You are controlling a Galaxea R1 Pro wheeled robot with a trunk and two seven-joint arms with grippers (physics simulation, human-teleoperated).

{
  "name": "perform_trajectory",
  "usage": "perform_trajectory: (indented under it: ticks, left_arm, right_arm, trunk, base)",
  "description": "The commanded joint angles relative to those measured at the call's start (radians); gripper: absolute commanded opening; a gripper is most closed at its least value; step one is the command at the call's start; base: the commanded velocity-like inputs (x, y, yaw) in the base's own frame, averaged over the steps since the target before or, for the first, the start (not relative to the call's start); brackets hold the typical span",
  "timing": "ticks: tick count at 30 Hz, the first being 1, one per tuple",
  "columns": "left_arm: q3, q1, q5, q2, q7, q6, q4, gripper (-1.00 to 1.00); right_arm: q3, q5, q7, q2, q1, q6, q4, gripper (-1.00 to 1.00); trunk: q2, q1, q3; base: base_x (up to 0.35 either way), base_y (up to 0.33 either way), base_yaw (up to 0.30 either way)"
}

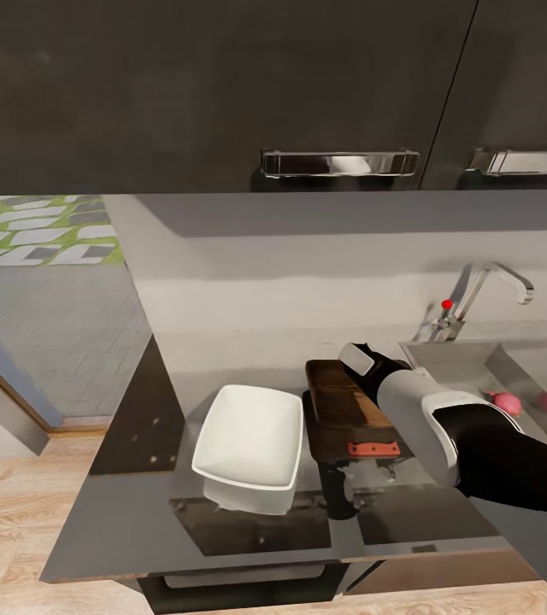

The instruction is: In the kitchen, take the Vidalia onion out of the sink, dice it on the chopping board with the paring knife, put the diced onion into the bowl on the countertop, then place both the paring knife and the chopping board into the sink.

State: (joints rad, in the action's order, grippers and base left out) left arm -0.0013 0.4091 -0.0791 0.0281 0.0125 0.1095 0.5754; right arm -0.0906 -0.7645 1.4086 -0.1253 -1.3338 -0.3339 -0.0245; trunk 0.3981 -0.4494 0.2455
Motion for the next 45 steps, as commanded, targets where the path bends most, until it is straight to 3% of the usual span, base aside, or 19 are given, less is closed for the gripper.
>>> perform_trajectory:
  ticks: [1, 7, 12, 16, 45]
  left_arm:
    - [0.000, 0.000, -0.008, 0.000, 0.001, 0.001, 0.001, 1.00]
    - [0.000, 0.001, -0.008, 0.000, 0.001, 0.001, 0.001, 1.00]
    - [0.000, 0.001, -0.008, 0.001, 0.001, 0.001, 0.001, 1.00]
    - [0.000, 0.001, -0.008, 0.001, 0.001, 0.001, 0.001, 1.00]
    - [0.000, 0.000, -0.008, 0.000, 0.001, 0.001, 0.001, 1.00]
  right_arm:
    - [-0.009, -0.009, 0.001, 0.000, -0.001, -0.007, 0.000, -1.00]
    - [-0.010, -0.007, -0.003, 0.000, -0.001, -0.007, 0.000, -1.00]
    - [-0.012, 0.057, -0.005, 0.001, -0.001, -0.006, -0.001, -1.00]
    - [-0.012, 0.072, -0.004, 0.001, -0.001, -0.006, -0.002, -1.00]
    - [-0.012, 0.077, -0.046, 0.001, 0.001, -0.002, 0.001, -1.00]
  trunk:
    - [0.002, -0.001, 0.002]
    - [0.002, -0.001, 0.002]
    - [0.002, -0.001, 0.002]
    - [0.002, -0.001, 0.002]
    - [0.002, -0.001, 0.004]
  base:
    - [0.000, 0.000, 0.000]
    - [0.000, 0.000, 0.000]
    - [0.000, 0.000, 0.000]
    - [0.000, 0.000, 0.000]
    - [0.019, -0.014, 0.000]
